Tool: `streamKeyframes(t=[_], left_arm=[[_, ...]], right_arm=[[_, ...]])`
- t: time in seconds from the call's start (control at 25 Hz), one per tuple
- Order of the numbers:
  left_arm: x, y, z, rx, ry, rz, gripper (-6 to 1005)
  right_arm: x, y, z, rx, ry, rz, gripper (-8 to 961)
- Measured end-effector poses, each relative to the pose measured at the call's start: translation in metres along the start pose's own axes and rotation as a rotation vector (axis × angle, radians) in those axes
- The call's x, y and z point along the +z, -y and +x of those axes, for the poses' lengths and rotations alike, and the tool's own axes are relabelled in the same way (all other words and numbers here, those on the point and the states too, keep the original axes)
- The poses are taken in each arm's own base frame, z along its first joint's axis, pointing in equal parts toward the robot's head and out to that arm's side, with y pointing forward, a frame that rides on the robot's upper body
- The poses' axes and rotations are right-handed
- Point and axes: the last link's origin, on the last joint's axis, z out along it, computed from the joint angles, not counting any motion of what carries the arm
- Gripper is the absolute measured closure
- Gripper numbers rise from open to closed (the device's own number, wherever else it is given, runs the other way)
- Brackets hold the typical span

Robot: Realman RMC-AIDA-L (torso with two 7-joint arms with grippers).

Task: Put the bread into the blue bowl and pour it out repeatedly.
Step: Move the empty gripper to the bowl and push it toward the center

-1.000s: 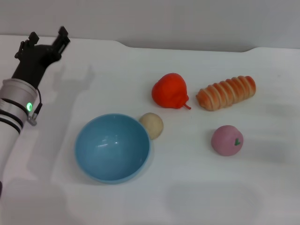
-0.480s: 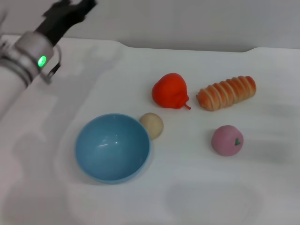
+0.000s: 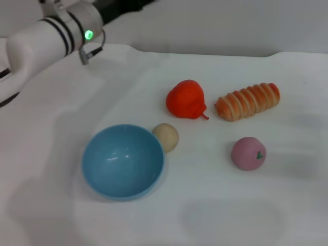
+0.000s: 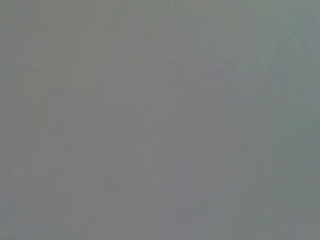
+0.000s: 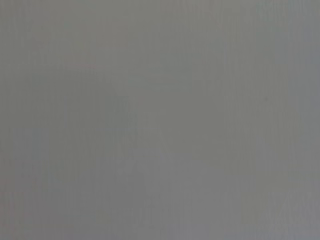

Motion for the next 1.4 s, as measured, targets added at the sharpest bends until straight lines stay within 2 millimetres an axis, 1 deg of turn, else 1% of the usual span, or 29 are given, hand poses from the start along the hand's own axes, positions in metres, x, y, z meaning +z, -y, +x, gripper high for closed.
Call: streamKeyframes(t=[0.16, 0.2, 0.36, 0.52, 0.72, 0.8, 0.92, 1.08, 1.2, 1.28, 1.32, 1.4], left_arm=[[0.011, -0.014, -0.012, 0.054, 0.12, -0.009, 125], [0.011, -0.014, -0.012, 0.054, 0.12, -0.009, 125], [0.012, -0.023, -0.027, 0.032, 0.191, -0.028, 125], [0.008, -0.027, -0.035, -0.045, 0.223, -0.066, 124], [0.002, -0.031, -0.025, -0.248, 0.283, -0.188, 141], [0.001, -0.034, -0.021, -0.283, 0.327, -0.226, 140], [0.0, -0.038, -0.02, -0.29, 0.399, -0.243, 140], [-0.003, -0.036, -0.024, -0.272, 0.485, -0.215, 141], [-0.007, -0.027, -0.024, -0.255, 0.536, -0.175, 141], [-0.01, -0.02, -0.02, -0.252, 0.558, -0.153, 141], [-0.01, -0.02, -0.02, -0.252, 0.558, -0.153, 141], [-0.018, -0.012, -0.012, -0.244, 0.603, -0.133, 140]], right_arm=[[0.002, -0.001, -0.001, -0.005, -0.001, -0.002, 389], [0.002, -0.001, -0.001, -0.005, -0.001, -0.002, 389], [0.005, -0.001, -0.001, -0.007, -0.01, -0.001, 389], [0.005, 0.0, 0.0, -0.008, -0.013, 0.001, 389], [0.005, 0.0, 0.001, -0.008, -0.021, 0.003, 389], [0.006, 0.0, 0.001, -0.009, -0.029, 0.005, 389], [0.008, -0.001, 0.001, -0.009, -0.03, 0.003, 389], [0.007, 0.0, 0.001, -0.009, -0.032, 0.005, 389], [0.005, 0.001, 0.002, -0.009, -0.035, 0.008, 389], [0.005, 0.001, 0.003, -0.009, -0.036, 0.009, 389], [0.005, 0.001, 0.003, -0.009, -0.036, 0.01, 389], [0.005, 0.001, 0.003, -0.009, -0.04, 0.011, 390]])
